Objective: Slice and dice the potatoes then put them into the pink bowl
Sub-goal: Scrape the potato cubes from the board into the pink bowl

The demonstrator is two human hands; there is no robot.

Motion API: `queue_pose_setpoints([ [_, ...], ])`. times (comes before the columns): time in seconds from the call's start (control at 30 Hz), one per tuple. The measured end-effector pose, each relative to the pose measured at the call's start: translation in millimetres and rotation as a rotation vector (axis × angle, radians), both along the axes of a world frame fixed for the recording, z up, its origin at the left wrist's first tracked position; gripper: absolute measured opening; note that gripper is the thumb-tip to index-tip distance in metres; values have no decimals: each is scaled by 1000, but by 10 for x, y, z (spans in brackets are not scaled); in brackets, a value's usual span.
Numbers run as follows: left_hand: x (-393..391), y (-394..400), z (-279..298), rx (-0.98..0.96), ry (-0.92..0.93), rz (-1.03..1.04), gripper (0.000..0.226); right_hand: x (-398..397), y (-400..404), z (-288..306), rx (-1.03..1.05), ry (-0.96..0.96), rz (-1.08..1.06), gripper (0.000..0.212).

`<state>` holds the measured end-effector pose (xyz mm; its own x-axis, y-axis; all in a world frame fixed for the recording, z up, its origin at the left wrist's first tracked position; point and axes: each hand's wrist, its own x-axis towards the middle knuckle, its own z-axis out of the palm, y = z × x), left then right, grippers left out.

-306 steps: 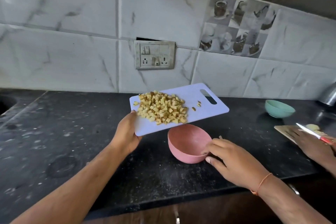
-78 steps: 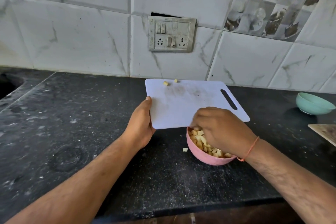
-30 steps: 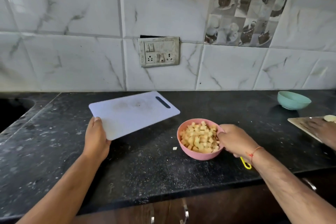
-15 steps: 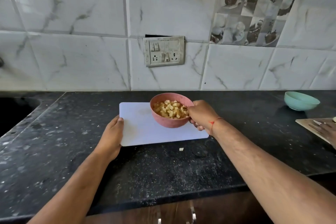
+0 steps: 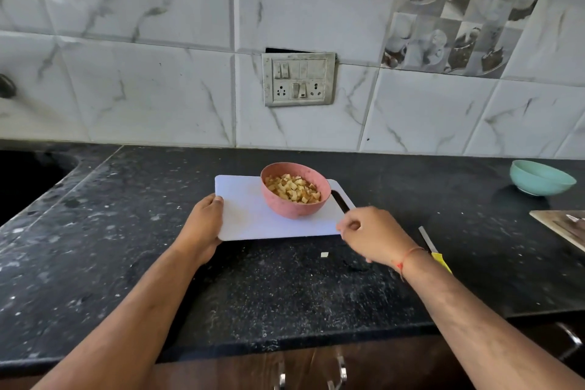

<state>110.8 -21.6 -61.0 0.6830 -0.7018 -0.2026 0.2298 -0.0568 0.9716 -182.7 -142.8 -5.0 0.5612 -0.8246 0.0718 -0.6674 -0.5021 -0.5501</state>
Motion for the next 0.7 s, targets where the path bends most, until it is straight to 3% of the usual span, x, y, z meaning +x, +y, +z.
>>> queue_pose_setpoints([
  [0.17, -19, -6, 14, -6, 4, 4, 35, -18, 32, -132, -64, 210, 191, 29],
  [0.37, -44, 8, 38, 3, -37, -9, 35, 161, 74, -141, -222, 289, 227, 12],
  [0.7, -131, 52, 91, -49, -100, -15, 29, 219, 156, -18, -103, 288, 187, 2],
])
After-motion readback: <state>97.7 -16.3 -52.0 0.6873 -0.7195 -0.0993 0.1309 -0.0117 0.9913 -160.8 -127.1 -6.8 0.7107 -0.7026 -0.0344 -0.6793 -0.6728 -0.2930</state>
